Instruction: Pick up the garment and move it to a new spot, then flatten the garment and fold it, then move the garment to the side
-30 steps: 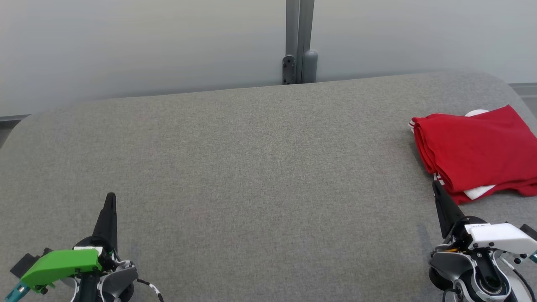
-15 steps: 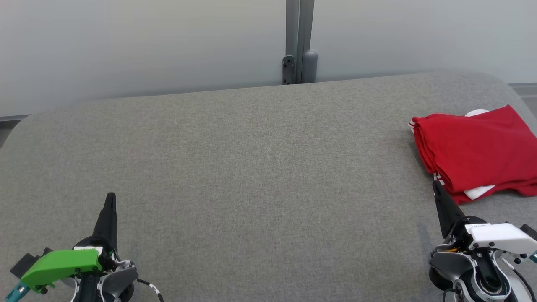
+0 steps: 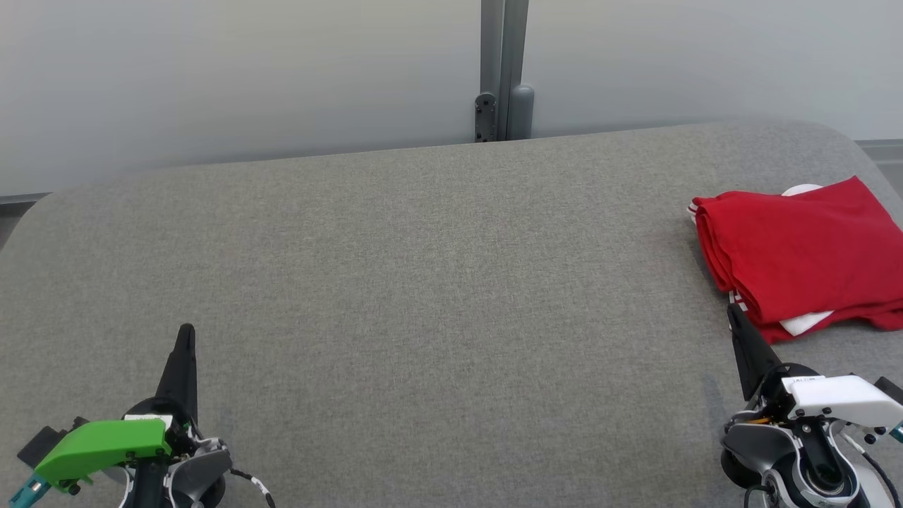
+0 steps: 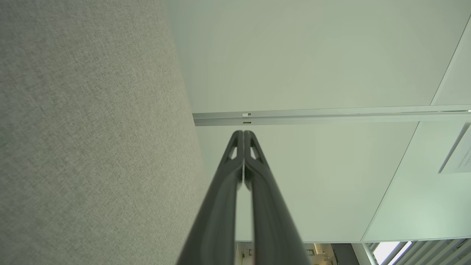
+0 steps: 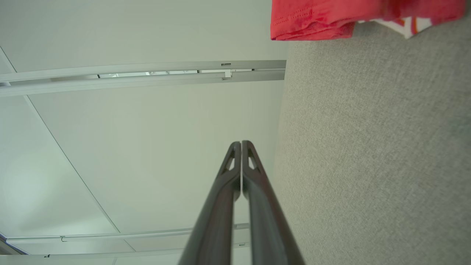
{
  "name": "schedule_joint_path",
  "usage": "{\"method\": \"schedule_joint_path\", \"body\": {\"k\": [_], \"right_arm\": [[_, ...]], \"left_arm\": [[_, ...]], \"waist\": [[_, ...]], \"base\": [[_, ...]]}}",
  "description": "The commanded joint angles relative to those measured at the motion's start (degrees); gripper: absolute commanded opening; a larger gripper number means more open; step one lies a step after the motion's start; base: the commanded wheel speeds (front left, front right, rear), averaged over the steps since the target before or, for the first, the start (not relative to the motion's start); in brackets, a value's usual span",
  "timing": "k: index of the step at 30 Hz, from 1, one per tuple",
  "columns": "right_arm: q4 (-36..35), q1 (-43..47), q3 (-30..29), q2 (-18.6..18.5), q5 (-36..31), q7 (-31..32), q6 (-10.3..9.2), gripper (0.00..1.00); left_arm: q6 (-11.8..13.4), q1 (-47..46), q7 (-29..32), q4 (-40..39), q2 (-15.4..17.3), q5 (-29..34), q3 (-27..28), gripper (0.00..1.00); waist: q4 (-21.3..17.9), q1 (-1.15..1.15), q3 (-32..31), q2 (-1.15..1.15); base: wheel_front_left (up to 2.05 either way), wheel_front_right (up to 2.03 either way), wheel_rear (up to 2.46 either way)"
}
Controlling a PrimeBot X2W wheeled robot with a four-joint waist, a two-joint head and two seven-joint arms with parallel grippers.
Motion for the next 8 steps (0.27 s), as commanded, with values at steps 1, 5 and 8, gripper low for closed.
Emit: {"method": "schedule_joint_path", "body": {"k": [1, 5, 8], "right_arm": [[-0.3, -0.4, -0.2, 0.0, -0.3, 0.2, 0.04, 0.00], [-0.3, -0.4, -0.2, 0.0, -0.3, 0.2, 0.04, 0.00], [-0.3, -0.4, -0.2, 0.0, -0.3, 0.3, 0.03, 0.00]], "left_arm": [[-0.3, -0.6, 0.2, -0.2, 0.0, -0.1, 0.1, 0.00], [-0.3, -0.6, 0.2, -0.2, 0.0, -0.1, 0.1, 0.00], [-0.3, -0.6, 0.2, -0.2, 0.0, -0.1, 0.1, 0.00]], "waist": [[0.0, 0.00, 0.0, 0.00], [0.0, 0.00, 0.0, 0.00], [0.0, 0.00, 0.0, 0.00]], "base": [[0.00, 0.00, 0.00], [0.00, 0.00, 0.00], [0.00, 0.00, 0.00]]}}
